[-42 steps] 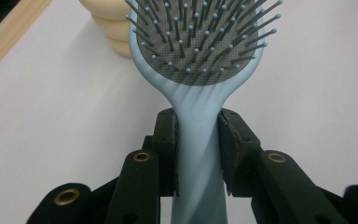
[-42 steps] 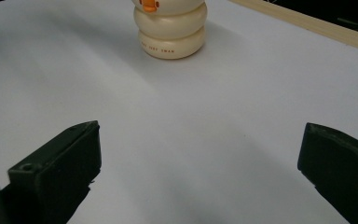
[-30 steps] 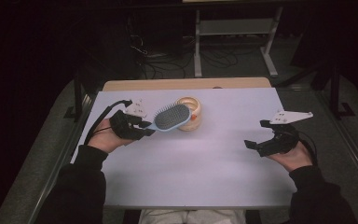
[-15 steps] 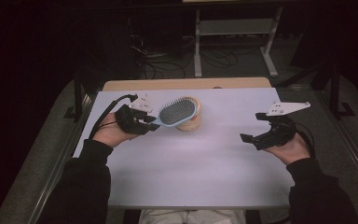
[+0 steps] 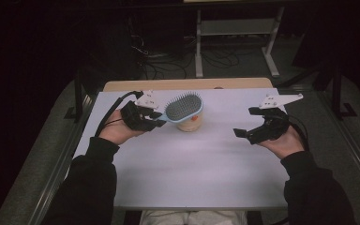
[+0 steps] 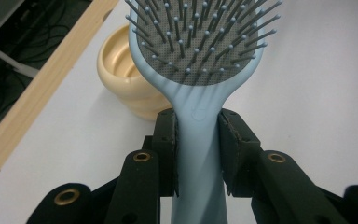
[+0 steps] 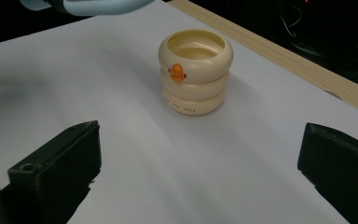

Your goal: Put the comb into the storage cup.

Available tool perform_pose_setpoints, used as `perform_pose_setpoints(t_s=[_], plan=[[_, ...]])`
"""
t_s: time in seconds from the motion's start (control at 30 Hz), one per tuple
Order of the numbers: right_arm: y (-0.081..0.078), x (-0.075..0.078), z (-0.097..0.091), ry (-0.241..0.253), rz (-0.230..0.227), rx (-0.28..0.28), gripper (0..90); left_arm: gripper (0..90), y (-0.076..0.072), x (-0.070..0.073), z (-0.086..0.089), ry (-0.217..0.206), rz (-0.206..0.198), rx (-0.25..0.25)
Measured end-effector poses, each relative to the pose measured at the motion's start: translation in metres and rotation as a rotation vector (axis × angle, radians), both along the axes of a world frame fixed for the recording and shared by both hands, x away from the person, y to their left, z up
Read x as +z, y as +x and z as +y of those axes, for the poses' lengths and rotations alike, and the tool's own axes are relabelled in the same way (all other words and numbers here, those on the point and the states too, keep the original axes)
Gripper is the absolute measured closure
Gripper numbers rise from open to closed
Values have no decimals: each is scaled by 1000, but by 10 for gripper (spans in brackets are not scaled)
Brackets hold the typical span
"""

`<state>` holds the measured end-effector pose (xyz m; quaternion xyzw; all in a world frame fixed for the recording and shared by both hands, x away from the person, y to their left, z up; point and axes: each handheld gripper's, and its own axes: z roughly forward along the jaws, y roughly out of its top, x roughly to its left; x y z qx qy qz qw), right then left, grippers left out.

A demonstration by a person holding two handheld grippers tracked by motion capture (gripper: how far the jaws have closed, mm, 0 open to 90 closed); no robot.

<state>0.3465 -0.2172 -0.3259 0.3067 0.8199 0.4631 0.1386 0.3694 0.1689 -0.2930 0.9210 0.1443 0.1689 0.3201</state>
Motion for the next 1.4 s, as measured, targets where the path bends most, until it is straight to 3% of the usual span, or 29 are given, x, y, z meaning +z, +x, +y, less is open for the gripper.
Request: perform_pose_setpoints(t_s=[0.77,1.27,1.4], plan=[[24,20,43,55,20,49,0,701,-2,4,-11,-48,-44,-4],[35,27,61,88,73,88,58,700,-6,-5,-19,-105,-61,-15],[38,28,64,119,99,108,71,701,-10,-9,-21,-123,-70,-17]])
